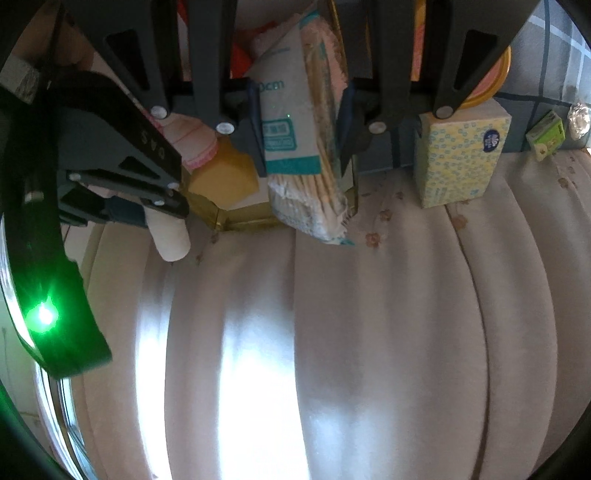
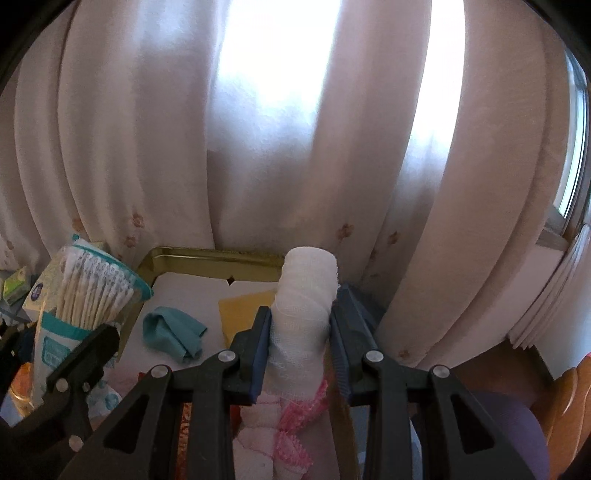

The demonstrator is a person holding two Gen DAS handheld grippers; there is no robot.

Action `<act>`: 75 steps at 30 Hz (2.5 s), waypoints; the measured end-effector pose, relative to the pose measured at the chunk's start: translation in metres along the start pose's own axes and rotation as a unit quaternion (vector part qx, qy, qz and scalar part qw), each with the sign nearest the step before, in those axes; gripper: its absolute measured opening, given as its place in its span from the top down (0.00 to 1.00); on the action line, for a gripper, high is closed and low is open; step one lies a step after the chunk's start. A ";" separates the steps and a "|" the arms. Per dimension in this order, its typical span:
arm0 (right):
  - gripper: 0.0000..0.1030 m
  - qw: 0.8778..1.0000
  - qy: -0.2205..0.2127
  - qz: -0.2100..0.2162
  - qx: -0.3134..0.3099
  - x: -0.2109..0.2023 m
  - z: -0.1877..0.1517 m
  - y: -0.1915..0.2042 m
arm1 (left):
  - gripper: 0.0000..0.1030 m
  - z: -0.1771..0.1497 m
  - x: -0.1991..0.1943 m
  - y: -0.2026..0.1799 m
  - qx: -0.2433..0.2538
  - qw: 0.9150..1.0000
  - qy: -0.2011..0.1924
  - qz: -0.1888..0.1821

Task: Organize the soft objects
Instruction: 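Open both grippers to drop the swab bag and roll into the tray, then move both tools from the tray toward the clear plastic bag and green tissue pack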

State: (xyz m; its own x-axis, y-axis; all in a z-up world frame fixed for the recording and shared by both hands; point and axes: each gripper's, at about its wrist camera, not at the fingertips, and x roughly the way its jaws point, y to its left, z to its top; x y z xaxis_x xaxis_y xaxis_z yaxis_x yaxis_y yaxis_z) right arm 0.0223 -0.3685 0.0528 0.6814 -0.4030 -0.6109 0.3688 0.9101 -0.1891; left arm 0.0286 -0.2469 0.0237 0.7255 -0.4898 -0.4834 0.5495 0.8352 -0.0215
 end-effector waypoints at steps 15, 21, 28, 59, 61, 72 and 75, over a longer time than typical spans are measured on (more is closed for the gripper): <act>0.67 0.996 0.088 0.020 -0.011 0.054 0.024 0.003 | 0.32 0.007 0.040 -0.009 0.022 0.995 0.096 0.011; 0.48 0.989 0.094 0.110 -0.014 0.058 0.035 0.014 | 0.00 0.014 0.030 -0.007 0.013 0.997 0.075 0.024; 0.37 0.993 0.008 0.117 -0.004 0.006 0.033 0.012 | 0.00 0.015 0.008 -0.006 0.024 0.997 0.047 0.057; 0.31 0.966 -0.224 0.040 0.127 -0.072 -0.055 0.049 | 0.00 -0.039 -0.051 0.085 -0.029 0.985 -0.046 0.162; 0.31 0.966 -0.224 0.040 0.124 -0.073 -0.056 0.055 | 0.00 -0.041 -0.052 0.088 -0.024 0.984 -0.050 0.169; 0.31 0.969 -0.216 0.056 0.108 -0.074 -0.052 0.086 | 0.00 -0.048 -0.065 0.114 -0.033 0.980 -0.063 0.185; 0.31 0.969 -0.218 0.059 0.103 -0.075 -0.051 0.097 | 0.00 -0.050 -0.068 0.125 -0.037 0.980 -0.061 0.187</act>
State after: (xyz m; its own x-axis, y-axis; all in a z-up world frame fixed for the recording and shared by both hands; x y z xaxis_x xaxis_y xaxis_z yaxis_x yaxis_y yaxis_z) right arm -0.0254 -0.2447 0.0407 0.9124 -0.3407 -0.2270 0.3596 0.9320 0.0465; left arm 0.0273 -0.0963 0.0100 0.9169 -0.1677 -0.3622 0.2068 0.9757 0.0717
